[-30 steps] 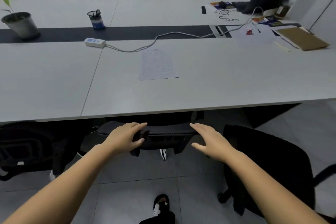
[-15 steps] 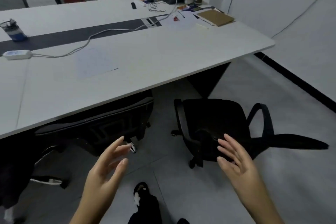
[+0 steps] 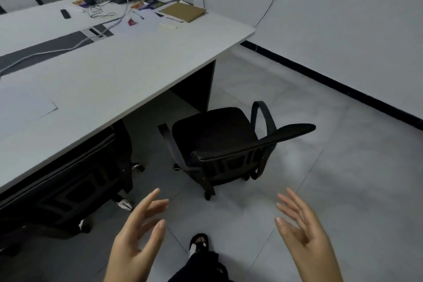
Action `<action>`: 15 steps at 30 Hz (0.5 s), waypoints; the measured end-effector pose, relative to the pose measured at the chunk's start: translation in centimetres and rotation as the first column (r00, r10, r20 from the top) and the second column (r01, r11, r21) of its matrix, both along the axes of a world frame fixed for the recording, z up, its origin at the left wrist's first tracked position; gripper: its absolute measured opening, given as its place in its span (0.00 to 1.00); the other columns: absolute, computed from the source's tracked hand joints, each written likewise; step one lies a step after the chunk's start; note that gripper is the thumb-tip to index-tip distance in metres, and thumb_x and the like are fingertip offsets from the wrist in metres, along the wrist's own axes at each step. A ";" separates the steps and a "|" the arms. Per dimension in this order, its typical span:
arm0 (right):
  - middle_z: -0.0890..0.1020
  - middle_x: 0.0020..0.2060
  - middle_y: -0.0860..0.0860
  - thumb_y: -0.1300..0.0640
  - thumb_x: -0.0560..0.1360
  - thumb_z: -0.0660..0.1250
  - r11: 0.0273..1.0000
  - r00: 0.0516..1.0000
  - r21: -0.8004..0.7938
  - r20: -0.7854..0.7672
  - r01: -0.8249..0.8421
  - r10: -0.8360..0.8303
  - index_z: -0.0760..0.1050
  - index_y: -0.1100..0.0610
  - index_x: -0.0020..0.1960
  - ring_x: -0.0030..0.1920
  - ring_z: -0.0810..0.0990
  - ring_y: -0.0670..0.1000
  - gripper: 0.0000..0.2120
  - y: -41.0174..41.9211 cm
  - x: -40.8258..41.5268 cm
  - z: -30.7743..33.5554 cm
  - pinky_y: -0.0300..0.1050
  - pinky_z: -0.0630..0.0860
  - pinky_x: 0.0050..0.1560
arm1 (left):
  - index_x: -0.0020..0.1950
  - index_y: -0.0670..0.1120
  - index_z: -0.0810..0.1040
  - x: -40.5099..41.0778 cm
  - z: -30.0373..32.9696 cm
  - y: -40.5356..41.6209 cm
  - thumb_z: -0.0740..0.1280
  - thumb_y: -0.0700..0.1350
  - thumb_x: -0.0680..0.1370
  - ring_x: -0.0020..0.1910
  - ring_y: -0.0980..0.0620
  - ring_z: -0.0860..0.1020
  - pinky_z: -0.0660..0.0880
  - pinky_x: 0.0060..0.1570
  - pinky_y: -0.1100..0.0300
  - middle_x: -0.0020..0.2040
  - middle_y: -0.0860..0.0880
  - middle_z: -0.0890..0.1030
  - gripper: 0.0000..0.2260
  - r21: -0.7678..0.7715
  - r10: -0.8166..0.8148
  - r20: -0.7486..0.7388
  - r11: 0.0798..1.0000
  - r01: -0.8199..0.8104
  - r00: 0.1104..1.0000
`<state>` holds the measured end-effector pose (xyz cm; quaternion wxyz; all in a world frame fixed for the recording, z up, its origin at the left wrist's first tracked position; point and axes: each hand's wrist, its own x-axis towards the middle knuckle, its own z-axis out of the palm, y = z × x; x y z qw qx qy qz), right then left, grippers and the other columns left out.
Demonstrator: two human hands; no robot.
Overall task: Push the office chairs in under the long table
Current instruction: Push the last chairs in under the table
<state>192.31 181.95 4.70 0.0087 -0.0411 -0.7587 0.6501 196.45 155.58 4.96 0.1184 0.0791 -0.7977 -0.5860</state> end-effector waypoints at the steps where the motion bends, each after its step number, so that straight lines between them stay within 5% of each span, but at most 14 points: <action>1: 0.78 0.56 0.36 0.49 0.64 0.68 1.000 1.000 0.007 -0.009 0.011 -0.011 0.71 0.35 0.58 0.56 0.78 0.40 0.23 0.0 -0.3 0.0 0.27 0.74 0.49 | 0.59 0.67 0.73 -0.9 0.0 0.1 0.63 0.56 0.67 0.54 0.59 0.79 0.75 0.52 0.70 0.53 0.57 0.82 0.20 0.002 -0.018 0.005 1.000 0.018 1.000; 3: 0.78 0.57 0.36 0.45 0.64 0.68 0.999 0.999 0.022 -0.021 0.035 -0.035 0.71 0.34 0.58 0.56 0.78 0.40 0.23 0.3 -1.0 -0.1 0.28 0.74 0.50 | 0.59 0.67 0.73 -2.7 0.1 0.3 0.63 0.56 0.67 0.54 0.59 0.79 0.74 0.51 0.72 0.53 0.57 0.81 0.20 0.014 -0.054 0.011 0.998 0.054 0.998; 15: 0.76 0.58 0.35 0.64 0.71 0.67 0.991 0.994 0.085 -0.005 0.106 -0.106 0.70 0.37 0.60 0.57 0.76 0.37 0.27 1.4 -9.1 -0.2 0.24 0.71 0.51 | 0.58 0.71 0.71 -13.1 0.2 0.9 0.65 0.54 0.69 0.54 0.62 0.78 0.74 0.52 0.72 0.53 0.61 0.81 0.19 -0.012 -0.166 0.063 0.986 0.167 0.984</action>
